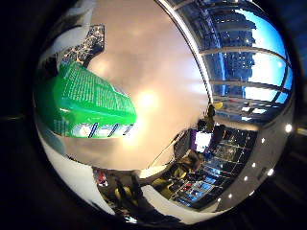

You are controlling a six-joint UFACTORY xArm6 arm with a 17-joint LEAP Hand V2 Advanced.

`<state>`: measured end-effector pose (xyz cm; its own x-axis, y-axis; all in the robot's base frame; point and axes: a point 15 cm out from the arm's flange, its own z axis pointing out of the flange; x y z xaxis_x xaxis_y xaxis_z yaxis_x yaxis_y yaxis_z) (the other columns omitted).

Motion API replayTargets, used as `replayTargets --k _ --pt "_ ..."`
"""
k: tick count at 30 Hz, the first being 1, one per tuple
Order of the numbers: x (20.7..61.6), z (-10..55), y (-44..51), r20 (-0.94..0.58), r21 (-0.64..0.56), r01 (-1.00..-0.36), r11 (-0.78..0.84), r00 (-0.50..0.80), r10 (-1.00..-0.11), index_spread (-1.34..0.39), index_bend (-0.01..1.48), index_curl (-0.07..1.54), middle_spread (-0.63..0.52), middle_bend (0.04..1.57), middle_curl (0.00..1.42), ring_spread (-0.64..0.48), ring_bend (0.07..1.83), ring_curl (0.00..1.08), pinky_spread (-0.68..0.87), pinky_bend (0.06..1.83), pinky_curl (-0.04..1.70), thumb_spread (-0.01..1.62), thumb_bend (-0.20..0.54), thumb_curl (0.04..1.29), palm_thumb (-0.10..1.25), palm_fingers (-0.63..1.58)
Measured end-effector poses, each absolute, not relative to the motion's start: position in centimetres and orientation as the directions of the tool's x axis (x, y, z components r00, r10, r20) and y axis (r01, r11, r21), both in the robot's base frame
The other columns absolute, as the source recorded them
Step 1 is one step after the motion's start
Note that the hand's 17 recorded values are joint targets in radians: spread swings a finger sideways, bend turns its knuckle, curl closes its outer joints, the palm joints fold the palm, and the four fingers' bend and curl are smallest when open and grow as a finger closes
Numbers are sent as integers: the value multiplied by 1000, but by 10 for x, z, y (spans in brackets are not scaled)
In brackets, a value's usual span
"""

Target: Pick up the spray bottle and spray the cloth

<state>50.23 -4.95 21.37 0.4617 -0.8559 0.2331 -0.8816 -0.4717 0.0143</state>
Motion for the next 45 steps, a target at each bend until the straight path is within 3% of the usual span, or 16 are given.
replayTargets --k 7,12,19,23,27,32,45 --pt "502 225 -54 237 -9 -889 -457 442 -865 -355 975 1191 -180 1342 950 -313 1294 1042 -96 1028 1593 424 -19 949 1094 977" --pt "507 259 -53 226 -91 -902 -423 395 -891 -356 970 1193 -180 1341 951 -314 1288 1045 -94 1023 1595 424 -19 950 1094 981" --pt "516 295 -7 -4 -268 -922 -278 290 -957 -356 969 1190 -180 1336 949 -319 1279 1049 -92 1017 1593 424 -19 950 1094 996" --pt "527 318 32 -178 -353 -917 -184 259 -949 -356 963 1192 -181 1335 952 -321 1271 1052 -90 1020 1587 419 -20 950 1091 1000" --pt "533 338 79 -346 -413 -903 -121 279 -896 -357 960 1193 -181 1333 954 -323 1267 1055 -89 1020 1584 415 -19 951 1090 1002" --pt "537 356 155 -505 -498 -859 -121 401 -765 -358 958 1195 -176 1331 957 -325 1264 1059 -88 1014 1581 409 -17 958 1097 1000" --pt "567 323 247 -688 -530 -846 -51 464 -557 -360 955 1200 -169 1315 962 -321 1263 1054 -85 1000 1583 387 -18 972 1098 1022"
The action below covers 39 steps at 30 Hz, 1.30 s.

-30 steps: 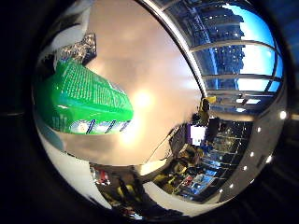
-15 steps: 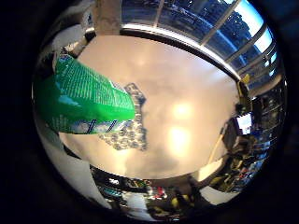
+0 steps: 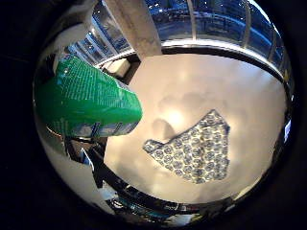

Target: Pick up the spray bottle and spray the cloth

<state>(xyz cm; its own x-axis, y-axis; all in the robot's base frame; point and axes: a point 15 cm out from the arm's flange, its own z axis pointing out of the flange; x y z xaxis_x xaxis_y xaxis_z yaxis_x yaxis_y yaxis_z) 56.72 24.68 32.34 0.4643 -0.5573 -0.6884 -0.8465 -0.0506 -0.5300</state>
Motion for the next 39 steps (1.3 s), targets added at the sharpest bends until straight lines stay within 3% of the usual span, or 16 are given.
replayTargets --k 19,27,31,39 --pt "615 234 241 -727 -457 -888 -41 400 -558 -364 937 1210 -171 1297 975 -312 1248 1060 -81 981 1590 374 -18 980 1091 1043" --pt "607 218 253 -789 -398 -916 -55 372 -488 -366 929 1218 -170 1294 976 -308 1241 1064 -83 980 1595 412 -24 980 1058 1056" --pt "604 210 258 -796 -384 -921 -64 366 -482 -367 919 1219 -171 1279 978 -310 1245 1059 -89 993 1587 457 -25 971 1027 1055" --pt "599 197 266 -803 -366 -928 -77 356 -478 -371 809 1206 -177 1224 949 -302 1227 1028 -109 1032 1506 732 -20 884 1004 1062"
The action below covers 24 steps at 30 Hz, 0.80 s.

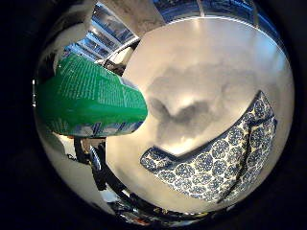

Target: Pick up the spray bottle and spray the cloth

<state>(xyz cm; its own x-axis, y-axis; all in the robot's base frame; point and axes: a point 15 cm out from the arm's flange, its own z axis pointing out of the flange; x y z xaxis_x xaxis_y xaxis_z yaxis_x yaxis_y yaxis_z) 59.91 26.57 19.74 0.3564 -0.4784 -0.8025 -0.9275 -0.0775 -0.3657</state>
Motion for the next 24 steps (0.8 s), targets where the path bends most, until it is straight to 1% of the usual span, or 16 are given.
replayTargets --k 2,5,10,12,13,15,16,18,21,24 --pt "597 196 269 -804 -363 -928 -84 358 -476 -374 775 1200 -175 1198 935 -295 1214 1005 -120 1024 1450 783 -24 852 997 1066" --pt "594 194 270 -804 -359 -928 -96 360 -473 -383 702 1173 -167 1142 894 -273 1189 933 -161 991 1310 858 -26 781 961 1110" --pt "589 191 275 -801 -363 -924 -122 376 -466 -404 564 1109 -157 1031 813 -240 1135 804 -279 936 1081 862 -31 713 912 1120" --pt "585 189 275 -797 -363 -921 -142 386 -465 -421 453 1070 -172 946 777 -236 1111 740 -363 925 968 847 -29 688 899 1084" --pt "582 187 276 -796 -358 -920 -156 389 -463 -423 440 1067 -173 940 775 -235 1108 735 -371 927 958 848 -32 683 894 1089" --pt "576 183 277 -796 -349 -919 -185 395 -460 -436 343 1035 -177 868 747 -236 1082 690 -428 915 892 846 -29 666 892 1049" --pt "573 180 277 -794 -346 -918 -197 398 -460 -437 330 1031 -180 847 741 -236 1080 685 -438 916 883 847 -29 664 890 1041" --pt "570 177 277 -788 -342 -915 -216 404 -464 -440 244 1000 -188 781 718 -240 1059 658 -472 925 851 855 -26 654 891 994" --pt "567 173 275 -782 -339 -912 -232 410 -469 -450 178 969 -193 701 695 -250 1032 621 -508 928 804 866 -24 641 895 984" --pt "565 171 274 -776 -339 -908 -246 418 -472 -461 133 925 -197 667 686 -260 1022 598 -527 945 776 872 -24 630 901 950"
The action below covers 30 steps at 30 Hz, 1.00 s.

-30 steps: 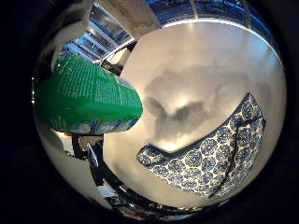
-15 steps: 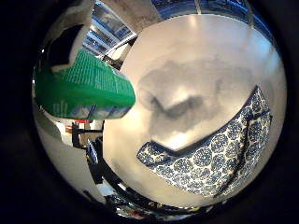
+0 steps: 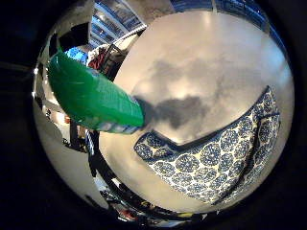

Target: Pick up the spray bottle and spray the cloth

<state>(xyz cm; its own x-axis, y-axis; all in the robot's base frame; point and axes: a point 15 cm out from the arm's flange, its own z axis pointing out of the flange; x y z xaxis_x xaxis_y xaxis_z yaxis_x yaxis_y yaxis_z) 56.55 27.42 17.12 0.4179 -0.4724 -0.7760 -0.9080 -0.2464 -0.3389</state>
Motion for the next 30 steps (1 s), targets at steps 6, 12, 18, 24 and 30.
replayTargets --k 6,12,18,24,30 --pt "557 179 277 -777 -341 -898 -278 436 -455 -494 136 778 -213 603 674 -273 1026 562 -540 970 723 914 -27 590 890 701" --pt "545 183 272 -764 -334 -882 -334 460 -451 -483 226 670 -198 431 573 -206 818 464 -189 742 675 1012 -29 538 827 218" --pt "538 182 247 -748 -310 -873 -377 469 -469 -462 249 583 -174 308 474 -89 594 355 195 586 573 1034 -29 503 796 89" --pt "532 178 205 -741 -265 -875 -406 454 -495 -441 168 464 -119 217 400 -26 432 285 354 445 454 1045 -27 460 754 36" --pt "522 168 147 -717 -179 -880 -439 422 -555 -475 118 314 -56 178 355 71 325 251 380 420 392 1058 -30 407 687 -78"
